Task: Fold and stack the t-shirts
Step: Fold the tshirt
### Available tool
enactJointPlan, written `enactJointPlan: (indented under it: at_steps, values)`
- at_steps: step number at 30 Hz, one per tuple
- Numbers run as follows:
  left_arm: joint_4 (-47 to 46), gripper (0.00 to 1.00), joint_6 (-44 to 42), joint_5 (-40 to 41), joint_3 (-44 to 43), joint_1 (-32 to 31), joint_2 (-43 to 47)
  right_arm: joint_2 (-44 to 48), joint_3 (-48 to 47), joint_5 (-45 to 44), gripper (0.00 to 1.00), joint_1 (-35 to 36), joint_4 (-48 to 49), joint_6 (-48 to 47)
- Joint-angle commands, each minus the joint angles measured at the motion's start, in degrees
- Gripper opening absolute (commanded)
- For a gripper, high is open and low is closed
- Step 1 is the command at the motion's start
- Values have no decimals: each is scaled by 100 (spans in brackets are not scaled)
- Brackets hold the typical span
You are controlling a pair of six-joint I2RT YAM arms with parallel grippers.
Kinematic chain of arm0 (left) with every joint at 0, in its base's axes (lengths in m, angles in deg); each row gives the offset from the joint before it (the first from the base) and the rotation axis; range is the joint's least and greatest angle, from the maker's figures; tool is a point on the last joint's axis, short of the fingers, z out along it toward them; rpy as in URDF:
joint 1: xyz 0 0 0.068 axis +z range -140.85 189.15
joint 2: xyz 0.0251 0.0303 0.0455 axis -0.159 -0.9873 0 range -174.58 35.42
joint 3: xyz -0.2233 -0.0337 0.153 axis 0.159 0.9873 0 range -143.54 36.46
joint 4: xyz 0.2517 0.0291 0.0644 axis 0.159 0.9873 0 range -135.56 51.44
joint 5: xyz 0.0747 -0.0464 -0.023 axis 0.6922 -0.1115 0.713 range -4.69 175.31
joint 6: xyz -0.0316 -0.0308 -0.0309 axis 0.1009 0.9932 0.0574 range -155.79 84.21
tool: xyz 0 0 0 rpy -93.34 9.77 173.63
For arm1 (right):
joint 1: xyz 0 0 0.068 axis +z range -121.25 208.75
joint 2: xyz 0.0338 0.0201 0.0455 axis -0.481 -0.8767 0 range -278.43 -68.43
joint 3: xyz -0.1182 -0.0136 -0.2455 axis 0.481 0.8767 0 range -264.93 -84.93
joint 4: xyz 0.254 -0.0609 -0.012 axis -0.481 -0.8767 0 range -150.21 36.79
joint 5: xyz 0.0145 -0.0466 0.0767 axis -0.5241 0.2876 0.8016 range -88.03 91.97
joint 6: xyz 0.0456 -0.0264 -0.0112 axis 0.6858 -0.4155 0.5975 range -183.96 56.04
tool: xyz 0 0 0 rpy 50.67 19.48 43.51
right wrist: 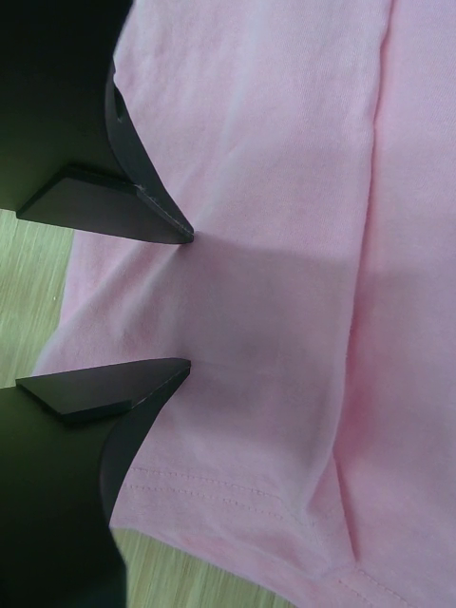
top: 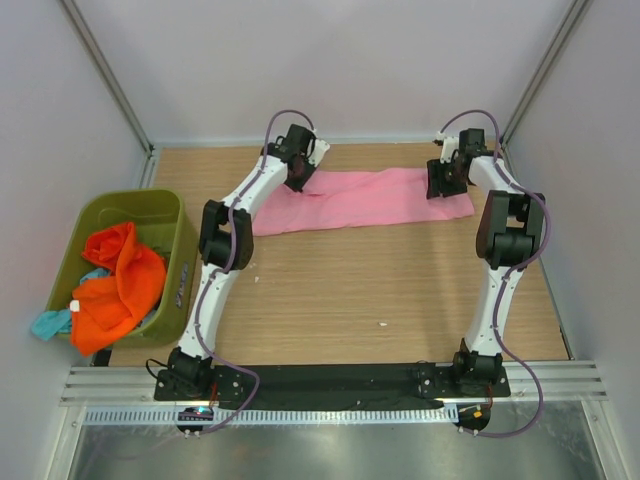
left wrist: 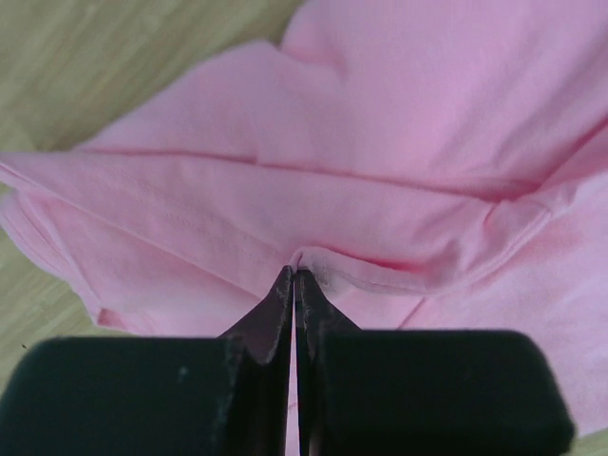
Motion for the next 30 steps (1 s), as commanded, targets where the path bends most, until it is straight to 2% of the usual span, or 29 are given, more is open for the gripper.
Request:
enactJointPlan:
  at_steps: [1, 5, 11, 12, 13, 14, 15, 16, 18, 21, 23, 25, 27, 30]
  values:
    - [-873, 0, -206, 83, -305, 37, 331, 184, 6, -94, 57, 11, 183, -35]
    - [-1189, 0, -347, 294, -832, 46, 23, 228, 50, -112, 57, 11, 183, -35]
    - [-2200, 0, -523, 952, -824, 37, 23, 289, 155, -147, 57, 11, 209, -53]
    - [-2271, 4, -531, 1058, -816, 37, 31, 289, 182, -138, 57, 11, 201, -53]
    - [-2446, 18, -514, 1199, -729, 37, 58, 298, 190, -138, 57, 11, 200, -53]
    - [-2578, 38, -523, 1531, -597, 37, 119, 298, 191, -130, 57, 11, 200, -53]
    - [-2762, 68, -549, 1830, -422, 19, 285, 316, 199, -129, 57, 11, 192, -53]
    - [-2990, 75, -601, 2050, 24, -24, 400, 333, 199, -129, 57, 11, 200, -53]
    - [-3229, 79, -769, 2386, 369, -51, 724, 360, 217, -129, 57, 11, 200, -53]
    - [-3142, 80, -506, 2484, 1221, -86, 1216, 421, 226, -112, 57, 11, 200, 17]
    - [-2915, 79, -269, 2230, 2053, -104, 1814, 483, 226, -50, 57, 11, 209, 87]
    - [-2712, 78, -128, 1966, 2504, -130, 2244, 544, 261, -59, 56, 11, 244, 263]
    - [-2292, 77, 126, 1781, 2821, -130, 2395, 579, 278, -234, 56, 38, 323, 386]
    - [-1703, 77, 469, 1386, 2858, -130, 2458, 509, 209, -358, 56, 38, 341, 404]
